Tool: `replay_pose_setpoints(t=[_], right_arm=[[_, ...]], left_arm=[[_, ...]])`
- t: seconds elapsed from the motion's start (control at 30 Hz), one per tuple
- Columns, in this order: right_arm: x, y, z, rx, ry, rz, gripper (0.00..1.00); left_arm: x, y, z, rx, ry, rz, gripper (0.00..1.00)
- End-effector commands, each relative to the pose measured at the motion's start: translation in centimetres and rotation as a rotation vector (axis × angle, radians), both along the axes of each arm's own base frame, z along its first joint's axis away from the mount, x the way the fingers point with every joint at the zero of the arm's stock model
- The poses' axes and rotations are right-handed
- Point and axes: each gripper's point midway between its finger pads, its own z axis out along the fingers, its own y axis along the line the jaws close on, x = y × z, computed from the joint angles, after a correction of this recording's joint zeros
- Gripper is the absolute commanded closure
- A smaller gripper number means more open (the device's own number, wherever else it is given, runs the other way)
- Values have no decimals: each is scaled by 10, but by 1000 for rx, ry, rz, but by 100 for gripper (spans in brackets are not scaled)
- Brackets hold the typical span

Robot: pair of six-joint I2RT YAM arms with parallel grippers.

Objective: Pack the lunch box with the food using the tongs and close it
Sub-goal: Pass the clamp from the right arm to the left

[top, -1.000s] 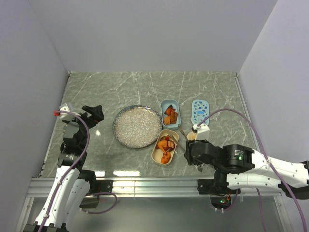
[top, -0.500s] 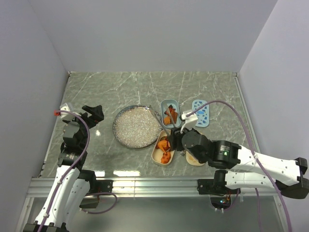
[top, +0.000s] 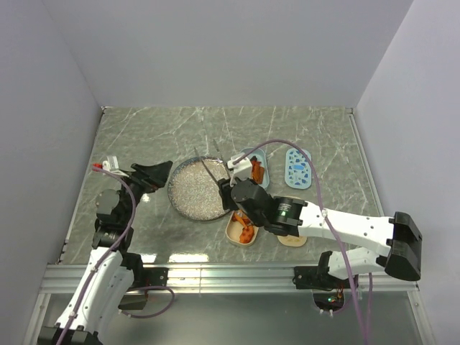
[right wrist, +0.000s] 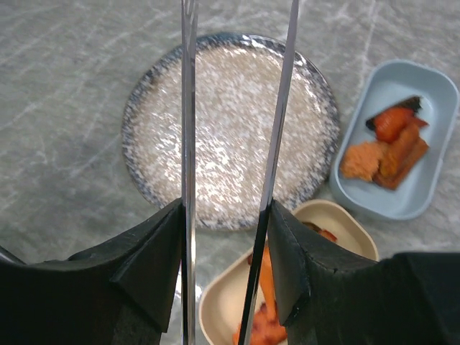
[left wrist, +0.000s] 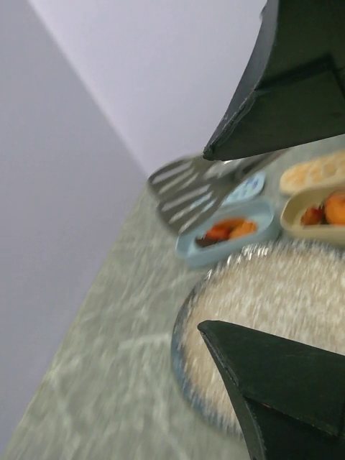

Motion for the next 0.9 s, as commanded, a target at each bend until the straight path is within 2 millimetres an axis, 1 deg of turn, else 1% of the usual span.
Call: replay_pose_setpoints(t=[0.0,0.07,0.1,0.13,0.17,0.2,0.23,0.33,0.37,0.4,0.47,0.5,0.57,0.6,0.67,0.77,0.83,0.87], right_arm=[[15,27,59,165,-103,17,45],[17,29,61,168,-113,19,45],[18,30,64,176,-122,19,45],[19,29,65,170,-132,18,45],[19,30,66,166,-137,19,45],[20,32,72,186,-152,20,45],[23,33,70,176,-157,17,45],[24,46,71,176,-162,43,45],[25,51,75,186,-163,51,45],[27,57,68,172,-155,58,45],[28,66,71,176,-156,70,46],[29,73,65,168,-147,84,46],[30,80,66,170,-145,96,46],[30,86,62,168,-138,110,46],[30,91,63,172,-135,119,46],[29,96,62,179,-131,139,47],[26,100,62,185,-129,160,48],[25,101,63,188,-130,161,48]], left_arm=[[-21,-35,29,-123,-104,-228,0],[-22,-41,23,-154,-83,-272,1],[-29,-48,25,-190,-97,-330,1],[-29,-53,20,-212,-77,-361,1],[-31,-54,20,-230,-80,-378,1],[-32,-56,16,-265,-56,-393,1],[-33,-58,19,-276,-74,-413,1],[-36,-59,19,-329,-71,-431,0],[-38,-60,17,-342,-67,-434,1],[-40,-60,20,-353,-81,-439,1],[-42,-59,23,-367,-93,-441,1],[-43,-61,25,-364,-95,-445,1],[-43,-61,26,-370,-100,-439,1],[-44,-62,27,-375,-101,-443,1],[-42,-63,27,-375,-103,-439,1],[-36,-66,21,-369,-77,-434,0],[-31,-71,12,-369,-44,-440,1],[-30,-74,13,-364,-43,-447,0]])
